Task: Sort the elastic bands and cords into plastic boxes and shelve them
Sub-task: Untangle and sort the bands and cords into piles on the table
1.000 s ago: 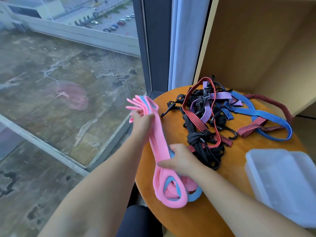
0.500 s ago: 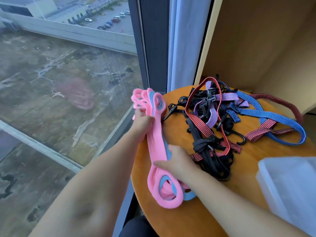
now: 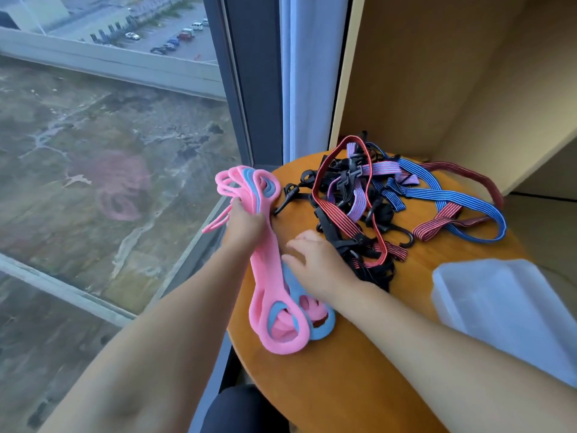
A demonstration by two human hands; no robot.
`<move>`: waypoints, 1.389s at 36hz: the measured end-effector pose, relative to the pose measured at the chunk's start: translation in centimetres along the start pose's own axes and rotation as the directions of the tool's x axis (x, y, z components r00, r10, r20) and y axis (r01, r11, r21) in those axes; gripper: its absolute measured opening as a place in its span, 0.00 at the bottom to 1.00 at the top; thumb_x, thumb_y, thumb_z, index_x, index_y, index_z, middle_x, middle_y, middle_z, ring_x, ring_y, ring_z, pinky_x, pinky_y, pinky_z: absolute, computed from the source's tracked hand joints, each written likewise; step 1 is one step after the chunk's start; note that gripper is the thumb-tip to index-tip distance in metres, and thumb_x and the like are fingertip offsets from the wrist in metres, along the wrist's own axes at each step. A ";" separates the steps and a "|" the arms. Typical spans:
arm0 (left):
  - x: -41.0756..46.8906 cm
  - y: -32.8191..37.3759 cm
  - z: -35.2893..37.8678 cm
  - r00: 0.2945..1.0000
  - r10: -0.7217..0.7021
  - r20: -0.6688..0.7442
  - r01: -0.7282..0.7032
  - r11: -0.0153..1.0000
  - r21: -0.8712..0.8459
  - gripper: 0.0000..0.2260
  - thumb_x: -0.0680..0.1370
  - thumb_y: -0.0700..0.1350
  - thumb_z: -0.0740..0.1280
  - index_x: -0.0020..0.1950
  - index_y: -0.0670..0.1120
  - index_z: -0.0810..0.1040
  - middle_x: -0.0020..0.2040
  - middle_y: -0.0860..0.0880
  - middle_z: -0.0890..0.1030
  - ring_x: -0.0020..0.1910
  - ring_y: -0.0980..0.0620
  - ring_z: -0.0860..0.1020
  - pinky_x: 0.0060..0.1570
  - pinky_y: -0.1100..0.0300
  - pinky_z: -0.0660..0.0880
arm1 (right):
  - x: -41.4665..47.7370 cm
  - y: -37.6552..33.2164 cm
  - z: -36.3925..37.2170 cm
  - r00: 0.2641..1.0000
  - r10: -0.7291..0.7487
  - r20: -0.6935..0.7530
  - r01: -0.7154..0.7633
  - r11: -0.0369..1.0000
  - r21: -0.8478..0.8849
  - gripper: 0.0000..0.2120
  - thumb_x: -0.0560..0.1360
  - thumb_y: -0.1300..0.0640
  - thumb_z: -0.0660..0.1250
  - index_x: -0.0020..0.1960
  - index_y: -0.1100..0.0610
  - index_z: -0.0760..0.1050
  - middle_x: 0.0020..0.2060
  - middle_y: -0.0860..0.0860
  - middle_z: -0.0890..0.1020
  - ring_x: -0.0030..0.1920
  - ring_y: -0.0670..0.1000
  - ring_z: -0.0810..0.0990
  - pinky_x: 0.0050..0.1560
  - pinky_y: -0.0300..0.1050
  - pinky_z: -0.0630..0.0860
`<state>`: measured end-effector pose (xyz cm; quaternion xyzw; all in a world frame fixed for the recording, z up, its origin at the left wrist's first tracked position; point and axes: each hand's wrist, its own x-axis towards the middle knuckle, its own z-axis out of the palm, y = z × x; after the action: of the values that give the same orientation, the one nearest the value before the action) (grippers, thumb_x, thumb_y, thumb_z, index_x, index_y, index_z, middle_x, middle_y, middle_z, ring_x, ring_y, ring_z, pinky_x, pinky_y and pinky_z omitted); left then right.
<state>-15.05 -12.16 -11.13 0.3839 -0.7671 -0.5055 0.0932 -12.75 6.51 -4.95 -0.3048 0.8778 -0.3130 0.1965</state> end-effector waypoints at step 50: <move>-17.1 20.4 1.0 0.741 0.544 0.392 -0.602 0.798 0.032 0.03 0.75 0.51 0.66 0.41 0.58 0.74 0.33 0.55 0.79 0.32 0.54 0.77 0.35 0.61 0.75 | -7.7 -0.3 -26.7 0.878 -0.145 -0.457 0.323 0.882 0.342 0.06 0.76 0.58 0.70 0.42 0.57 0.83 0.24 0.47 0.71 0.27 0.49 0.66 0.29 0.42 0.64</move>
<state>-13.96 4.18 9.90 0.0342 -0.8885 -0.4522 0.0705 -21.26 22.85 15.83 -0.2890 0.7697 -0.5688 0.0228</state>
